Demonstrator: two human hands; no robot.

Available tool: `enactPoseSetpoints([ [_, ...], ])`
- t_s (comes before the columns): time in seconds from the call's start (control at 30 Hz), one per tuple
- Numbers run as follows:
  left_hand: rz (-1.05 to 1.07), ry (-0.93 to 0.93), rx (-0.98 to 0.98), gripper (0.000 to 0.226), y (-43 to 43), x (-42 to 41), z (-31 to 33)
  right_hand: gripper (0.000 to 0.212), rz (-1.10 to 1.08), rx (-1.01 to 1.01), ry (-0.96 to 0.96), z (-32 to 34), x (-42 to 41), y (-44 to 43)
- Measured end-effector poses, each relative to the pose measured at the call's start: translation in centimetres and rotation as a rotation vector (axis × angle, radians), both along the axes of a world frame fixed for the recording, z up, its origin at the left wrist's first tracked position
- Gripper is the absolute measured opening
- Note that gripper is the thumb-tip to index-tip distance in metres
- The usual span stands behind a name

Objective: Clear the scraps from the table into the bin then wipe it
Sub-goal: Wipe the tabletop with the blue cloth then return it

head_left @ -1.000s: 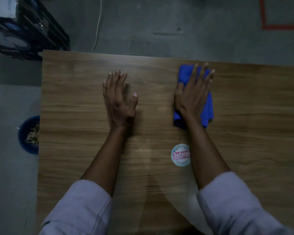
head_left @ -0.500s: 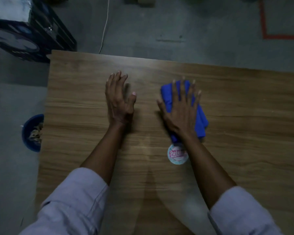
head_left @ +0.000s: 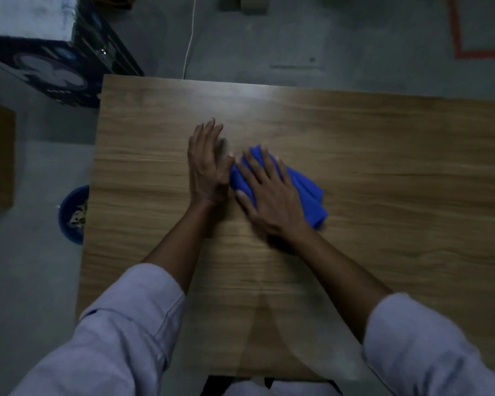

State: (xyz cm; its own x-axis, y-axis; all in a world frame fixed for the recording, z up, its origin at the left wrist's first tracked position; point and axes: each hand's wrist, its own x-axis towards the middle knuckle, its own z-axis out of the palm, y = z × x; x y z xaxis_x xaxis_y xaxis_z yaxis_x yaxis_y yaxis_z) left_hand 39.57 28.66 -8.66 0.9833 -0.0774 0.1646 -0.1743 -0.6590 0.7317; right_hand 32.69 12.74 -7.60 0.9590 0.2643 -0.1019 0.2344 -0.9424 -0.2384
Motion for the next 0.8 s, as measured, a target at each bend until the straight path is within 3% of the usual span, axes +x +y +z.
enactPoseSetpoints([
  [0.07,-0.068,0.006,0.020,0.060,0.2,-2.4,0.1,0.066,0.010,-0.034,0.012,0.1,-2.5,-2.6],
  [0.17,-0.117,-0.004,0.048,0.063,0.8,-6.0,-0.1,0.065,-0.113,-0.045,0.023,0.0,0.7,-5.6],
  [0.27,-0.152,-0.014,0.052,0.065,0.9,-9.0,-0.6,0.066,-0.293,-0.042,0.010,-0.2,5.9,-5.0],
  [0.37,-0.156,-0.029,0.036,0.066,0.7,-11.1,-0.7,0.066,-0.332,-0.043,-0.038,-0.5,6.8,-2.8],
  [0.67,0.062,0.080,-0.130,0.066,1.1,-18.3,0.6,0.072,0.381,0.106,-0.040,-0.6,-14.4,0.0],
  [0.73,0.086,0.079,-0.145,0.065,1.2,-20.4,0.7,0.070,0.185,0.230,-0.058,0.1,-13.0,-1.9],
  [0.8,0.104,0.083,-0.146,0.065,1.3,-22.2,0.3,0.063,-0.179,0.254,-0.113,0.8,-9.1,-3.5],
])
